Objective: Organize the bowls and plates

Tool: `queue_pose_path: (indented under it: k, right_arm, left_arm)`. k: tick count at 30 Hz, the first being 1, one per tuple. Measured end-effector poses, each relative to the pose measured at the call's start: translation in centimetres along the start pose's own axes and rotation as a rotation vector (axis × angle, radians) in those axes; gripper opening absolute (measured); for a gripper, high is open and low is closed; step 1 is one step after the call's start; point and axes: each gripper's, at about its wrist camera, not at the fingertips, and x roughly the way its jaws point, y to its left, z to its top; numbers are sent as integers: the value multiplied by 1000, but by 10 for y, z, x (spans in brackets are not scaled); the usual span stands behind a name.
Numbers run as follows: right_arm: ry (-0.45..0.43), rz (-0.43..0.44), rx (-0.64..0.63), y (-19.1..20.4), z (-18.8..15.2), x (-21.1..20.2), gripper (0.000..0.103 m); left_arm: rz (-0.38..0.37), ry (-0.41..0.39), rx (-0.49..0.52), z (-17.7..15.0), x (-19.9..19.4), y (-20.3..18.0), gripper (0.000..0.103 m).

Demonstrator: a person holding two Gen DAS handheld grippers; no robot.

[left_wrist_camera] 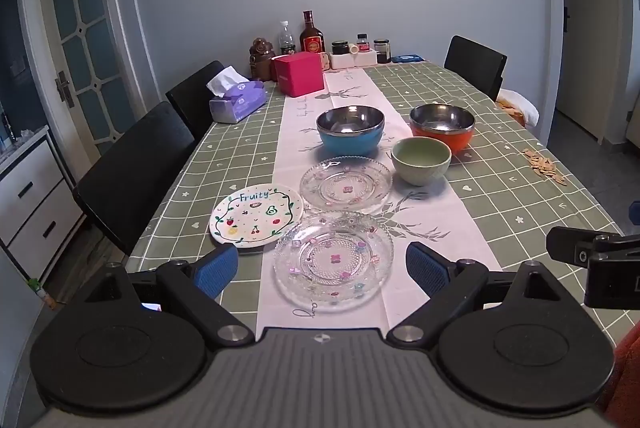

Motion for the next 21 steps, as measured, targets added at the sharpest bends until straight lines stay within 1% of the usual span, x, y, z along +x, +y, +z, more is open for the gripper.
queue_pose_path:
  k: [4, 8, 10, 17, 21]
  right_arm:
    - [-3, -3, 4, 0, 0, 0, 101]
    - [-6, -1, 7, 0, 0, 0, 101]
    - [0, 7, -10, 8, -3, 3, 101]
    - [1, 5, -11, 3, 0, 0, 100]
    - [7, 7, -13, 3, -4, 4, 100]
  left_arm:
    - [-13, 5, -16, 0, 2, 5, 103]
    - [-12, 7, -16, 0, 2, 2, 103]
    - [-11, 5, -20, -2, 3, 1, 103]
    - [-10, 6, -11, -1, 2, 1, 103]
    - [-10, 7, -14, -1, 2, 0, 103]
